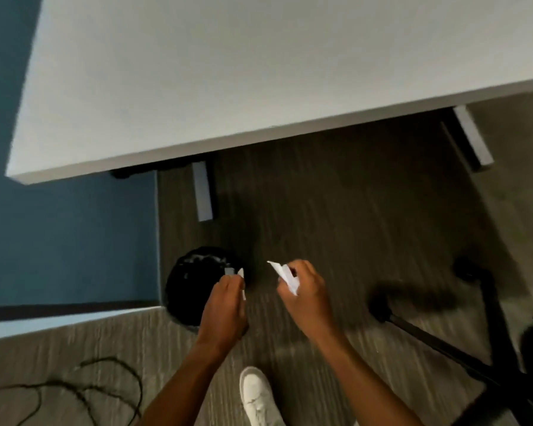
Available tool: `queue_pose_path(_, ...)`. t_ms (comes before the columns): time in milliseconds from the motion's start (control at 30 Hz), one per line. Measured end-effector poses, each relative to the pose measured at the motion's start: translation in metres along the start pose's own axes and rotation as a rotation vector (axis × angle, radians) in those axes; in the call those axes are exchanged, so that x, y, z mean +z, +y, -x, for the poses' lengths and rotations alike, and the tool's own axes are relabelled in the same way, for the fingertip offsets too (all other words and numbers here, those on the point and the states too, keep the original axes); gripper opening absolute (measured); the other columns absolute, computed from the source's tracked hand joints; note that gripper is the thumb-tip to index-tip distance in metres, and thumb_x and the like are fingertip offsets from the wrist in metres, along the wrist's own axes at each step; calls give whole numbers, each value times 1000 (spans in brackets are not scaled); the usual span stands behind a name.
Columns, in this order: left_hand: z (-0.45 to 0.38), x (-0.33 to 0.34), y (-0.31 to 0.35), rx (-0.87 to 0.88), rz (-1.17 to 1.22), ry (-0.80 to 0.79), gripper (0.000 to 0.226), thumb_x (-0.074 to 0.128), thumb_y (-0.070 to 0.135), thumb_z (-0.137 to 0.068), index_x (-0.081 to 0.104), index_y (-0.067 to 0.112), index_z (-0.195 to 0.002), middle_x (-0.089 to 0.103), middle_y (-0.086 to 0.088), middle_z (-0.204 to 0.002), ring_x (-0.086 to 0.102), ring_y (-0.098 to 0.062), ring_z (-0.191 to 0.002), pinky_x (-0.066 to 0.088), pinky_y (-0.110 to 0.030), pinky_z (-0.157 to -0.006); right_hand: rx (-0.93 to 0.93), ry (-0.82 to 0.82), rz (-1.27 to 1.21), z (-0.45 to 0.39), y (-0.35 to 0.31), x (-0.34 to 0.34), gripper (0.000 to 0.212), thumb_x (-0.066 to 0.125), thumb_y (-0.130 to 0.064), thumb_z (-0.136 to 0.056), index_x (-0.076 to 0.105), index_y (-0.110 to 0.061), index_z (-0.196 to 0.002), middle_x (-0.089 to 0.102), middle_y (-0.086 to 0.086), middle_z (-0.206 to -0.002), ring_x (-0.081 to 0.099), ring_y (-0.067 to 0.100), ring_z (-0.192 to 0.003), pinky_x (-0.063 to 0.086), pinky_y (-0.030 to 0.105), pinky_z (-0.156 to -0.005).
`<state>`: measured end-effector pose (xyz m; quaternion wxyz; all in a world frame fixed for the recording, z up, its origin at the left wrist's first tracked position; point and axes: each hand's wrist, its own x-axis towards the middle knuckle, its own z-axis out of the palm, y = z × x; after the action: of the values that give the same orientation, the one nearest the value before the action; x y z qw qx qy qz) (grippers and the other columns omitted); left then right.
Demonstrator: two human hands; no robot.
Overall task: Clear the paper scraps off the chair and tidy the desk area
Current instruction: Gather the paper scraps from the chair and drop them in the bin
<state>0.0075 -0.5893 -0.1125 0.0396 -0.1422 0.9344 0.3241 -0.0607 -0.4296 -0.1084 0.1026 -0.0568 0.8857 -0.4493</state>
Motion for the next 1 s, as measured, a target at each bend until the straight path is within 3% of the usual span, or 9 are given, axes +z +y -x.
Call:
queue_pose_path(100,-7,-19,-66,-144,-6,-16,11,51,3,-94,59,2,-100,62,-17,-96,58,-31,-86,46,-39,-76,70,-163,4,-13,-18,80,23,72,-17,-80,65,-13,-102,60,4,-95,58,18,-79,34,9,-61)
queue_pose_path(233,-15,-36,-118,-237,-42,-61,19,46,2,-94,62,2,-105,66,-20,-94,62,-33,-83,44,-36,-69,149,-349,79,-26,-35,147,38,68,-23,-84,63,-12,-120,68,13,-110,65,29,-101,49,28,-80)
queue_pose_path(333,-17,-41,-136,-268,-27,-58,20,47,0,-92,64,3,-103,68,-18,-92,59,-26,-74,42,-31,-65,122,-467,154,-29,-36,177,50,64,-27,-88,50,-19,-134,59,10,-132,57,27,-120,48,36,-100)
queue_pose_path(433,-18,-41,-151,-299,-19,-58,24,48,0,-91,62,5,-109,67,-19,-95,64,-31,-76,45,-31,-63,86,-514,225,-32,-34,201,62,62,-33,-90,39,-19,-145,40,9,-150,39,27,-138,37,38,-112)
queue_pose_path(633,-12,-33,-167,-353,47,-120,22,47,3,-93,58,12,-111,62,-10,-91,63,-22,-73,57,-37,-62,58,-530,301,-42,-33,228,62,64,-41,-86,42,-19,-139,42,10,-145,42,29,-133,39,38,-106)
queue_pose_path(767,-13,-30,-169,-375,61,-114,23,48,1,-93,58,12,-111,62,-8,-92,61,-17,-75,49,-27,-60,87,-611,332,-43,-28,238,68,61,-44,-87,33,-20,-145,29,10,-155,30,29,-142,29,39,-113)
queue_pose_path(900,-17,-31,-170,-339,77,-83,31,49,-1,-90,58,14,-115,61,-11,-111,61,-23,-89,56,-35,-73,105,-636,313,-44,-27,244,59,69,-39,-82,41,-26,-132,44,5,-142,47,29,-128,45,41,-100)
queue_pose_path(1000,-16,-31,-169,-390,23,-60,37,53,12,-95,50,16,-132,55,-18,-125,62,-28,-94,58,-40,-79,139,-667,264,-42,-26,245,67,75,-34,-78,38,-31,-134,37,3,-147,44,28,-130,45,42,-100)
